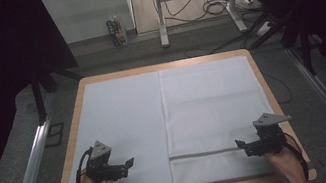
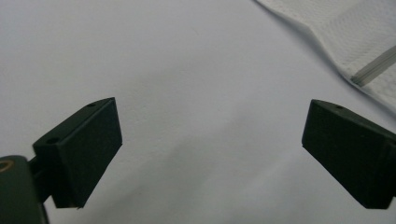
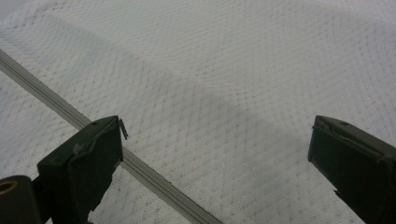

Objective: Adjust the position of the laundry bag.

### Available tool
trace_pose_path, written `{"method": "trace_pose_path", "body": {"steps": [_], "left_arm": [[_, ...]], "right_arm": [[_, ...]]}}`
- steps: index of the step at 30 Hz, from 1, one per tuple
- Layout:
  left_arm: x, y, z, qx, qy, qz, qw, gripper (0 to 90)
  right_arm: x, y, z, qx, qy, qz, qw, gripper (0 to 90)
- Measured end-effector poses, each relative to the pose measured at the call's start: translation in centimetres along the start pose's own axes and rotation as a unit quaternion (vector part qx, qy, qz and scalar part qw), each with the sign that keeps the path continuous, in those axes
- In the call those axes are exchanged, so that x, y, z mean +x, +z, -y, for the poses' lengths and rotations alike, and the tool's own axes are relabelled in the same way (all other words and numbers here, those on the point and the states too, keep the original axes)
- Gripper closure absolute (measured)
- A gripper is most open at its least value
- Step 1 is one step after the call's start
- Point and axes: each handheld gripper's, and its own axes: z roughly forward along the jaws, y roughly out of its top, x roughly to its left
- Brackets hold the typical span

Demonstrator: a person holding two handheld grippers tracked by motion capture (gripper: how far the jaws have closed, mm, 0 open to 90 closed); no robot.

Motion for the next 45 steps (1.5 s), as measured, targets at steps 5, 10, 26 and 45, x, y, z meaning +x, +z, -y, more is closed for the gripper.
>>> {"method": "trace_pose_path", "body": {"steps": [5,10,26,45], "left_arm": [[0.2,0.5,0.4,-0.010,0.021,-0.014,0.9996,8.4],[0.7,0.5,0.5,-0.018,0.014,-0.021,0.9995,8.1],[0.2,1.1,0.1,0.014,-0.005,0.016,0.9998,6.4],[-1.3,2.3,-1.5,0.002,0.026,0.034,0.9991,11.2]], "right_arm": [[0.0,-0.1,-0.1,-0.005,0.010,-0.004,0.9999,3.6],[0.1,0.0,-0.1,0.002,0.007,-0.006,1.0000,3.7],[0.1,0.3,-0.1,0.011,-0.002,-0.001,0.9999,4.0],[-0.6,0.9,-0.3,0.009,0.013,0.018,0.9997,1.4]]}}
